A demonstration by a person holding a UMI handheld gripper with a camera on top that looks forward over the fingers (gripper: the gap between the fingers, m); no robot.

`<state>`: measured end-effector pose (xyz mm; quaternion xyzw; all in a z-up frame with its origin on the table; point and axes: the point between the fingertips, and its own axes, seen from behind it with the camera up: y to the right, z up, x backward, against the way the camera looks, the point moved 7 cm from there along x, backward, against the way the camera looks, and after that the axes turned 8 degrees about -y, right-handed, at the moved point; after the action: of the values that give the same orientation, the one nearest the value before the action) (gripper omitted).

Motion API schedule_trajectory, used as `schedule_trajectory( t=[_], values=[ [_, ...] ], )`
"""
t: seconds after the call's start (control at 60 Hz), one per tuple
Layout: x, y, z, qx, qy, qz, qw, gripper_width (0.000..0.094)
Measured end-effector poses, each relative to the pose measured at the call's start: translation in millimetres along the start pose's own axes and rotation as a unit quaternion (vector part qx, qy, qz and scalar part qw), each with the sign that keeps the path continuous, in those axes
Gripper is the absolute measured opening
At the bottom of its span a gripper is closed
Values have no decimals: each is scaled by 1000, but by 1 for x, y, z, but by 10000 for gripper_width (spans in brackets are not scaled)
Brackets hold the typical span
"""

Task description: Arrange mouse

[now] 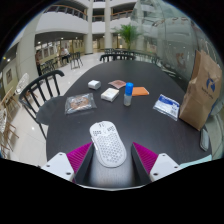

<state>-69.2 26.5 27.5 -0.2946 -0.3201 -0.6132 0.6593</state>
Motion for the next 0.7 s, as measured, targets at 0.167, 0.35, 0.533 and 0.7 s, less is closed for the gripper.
schedule_trajectory(
  t=[0.167, 0.35, 0.533, 0.7],
  values=[
    [-7, 0, 8, 11, 7, -1, 1000, 589],
    [-7, -2, 8, 24, 29, -6, 999, 462],
    [22, -8, 8, 9, 58, 25, 998, 442],
    [134, 33, 26, -2, 150, -2, 989, 441]
  ],
)
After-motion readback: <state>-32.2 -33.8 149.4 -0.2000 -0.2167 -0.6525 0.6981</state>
